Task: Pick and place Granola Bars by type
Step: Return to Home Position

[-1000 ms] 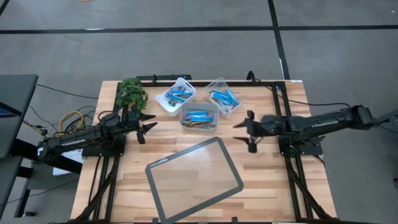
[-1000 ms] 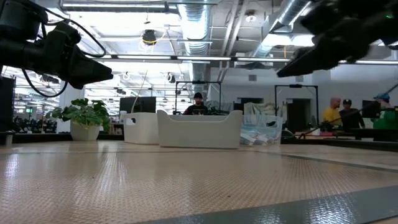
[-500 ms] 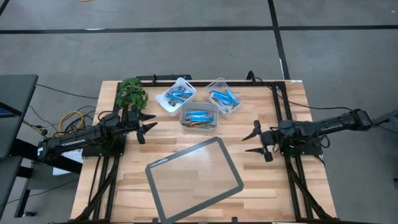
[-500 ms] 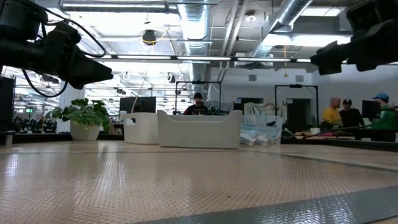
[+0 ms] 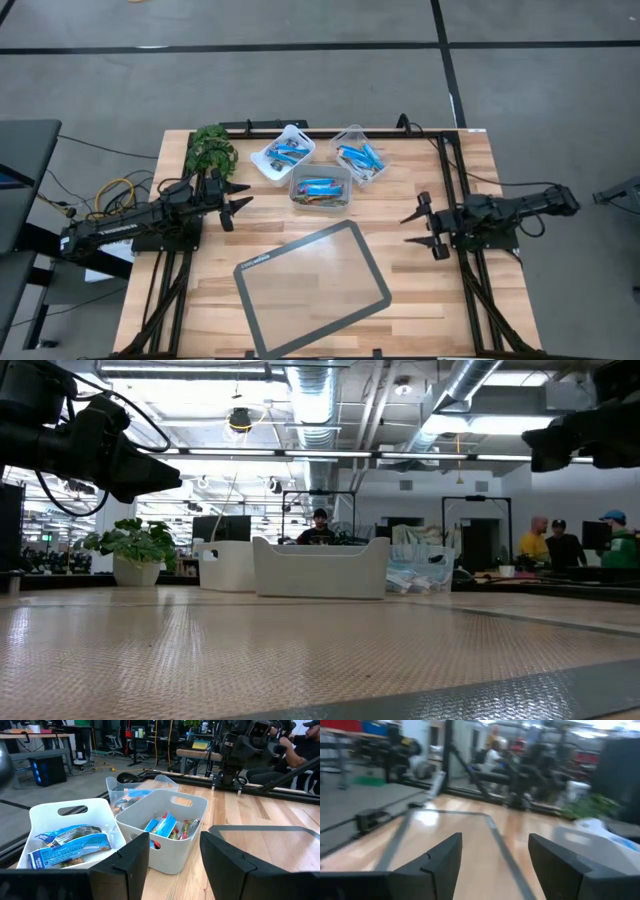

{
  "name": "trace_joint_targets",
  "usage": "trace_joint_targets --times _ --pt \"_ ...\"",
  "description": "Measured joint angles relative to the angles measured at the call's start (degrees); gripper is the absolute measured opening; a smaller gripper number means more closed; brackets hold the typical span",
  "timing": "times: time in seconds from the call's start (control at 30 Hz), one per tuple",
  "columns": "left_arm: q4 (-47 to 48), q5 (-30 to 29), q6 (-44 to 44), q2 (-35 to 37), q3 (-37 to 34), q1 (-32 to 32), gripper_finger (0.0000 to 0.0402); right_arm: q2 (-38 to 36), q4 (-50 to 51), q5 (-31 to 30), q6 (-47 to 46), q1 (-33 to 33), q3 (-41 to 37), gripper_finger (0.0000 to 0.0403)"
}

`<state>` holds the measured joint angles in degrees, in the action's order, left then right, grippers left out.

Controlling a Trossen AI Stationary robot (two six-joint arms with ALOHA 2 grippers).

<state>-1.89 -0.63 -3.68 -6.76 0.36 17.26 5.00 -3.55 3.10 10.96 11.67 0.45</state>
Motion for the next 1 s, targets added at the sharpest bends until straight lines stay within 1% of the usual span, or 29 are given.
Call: trace_joint_targets --times 0.07,0.1,0.17,0.5,1.0 --pt "0.0 0.0 0.0 0.0 0.0 0.0 0.0169 -2.6 2.9 -3.2 -0.3 0.0 0.0 0.0223" --pt "0.0 0.0 0.0 0.0 0.0 0.0 0.0169 -3.7 2.8 -3.7 -0.6 -0.1 0.0 0.0224" --pt "0.0 0.0 0.0 0.0 0.0 0.0 0.0169 -4.9 2.8 -3.4 0.2 -0.1 0.0 0.0224" --pt "0.0 0.0 0.0 0.0 0.0 0.0 0.0169 -4.8 2.9 -3.4 2.6 -0.5 0.0 0.0224" --pt "0.0 0.0 0.0 0.0 0.0 0.0 0.0169 -4.9 3.0 -3.4 2.6 -0.6 0.0 0.0224"
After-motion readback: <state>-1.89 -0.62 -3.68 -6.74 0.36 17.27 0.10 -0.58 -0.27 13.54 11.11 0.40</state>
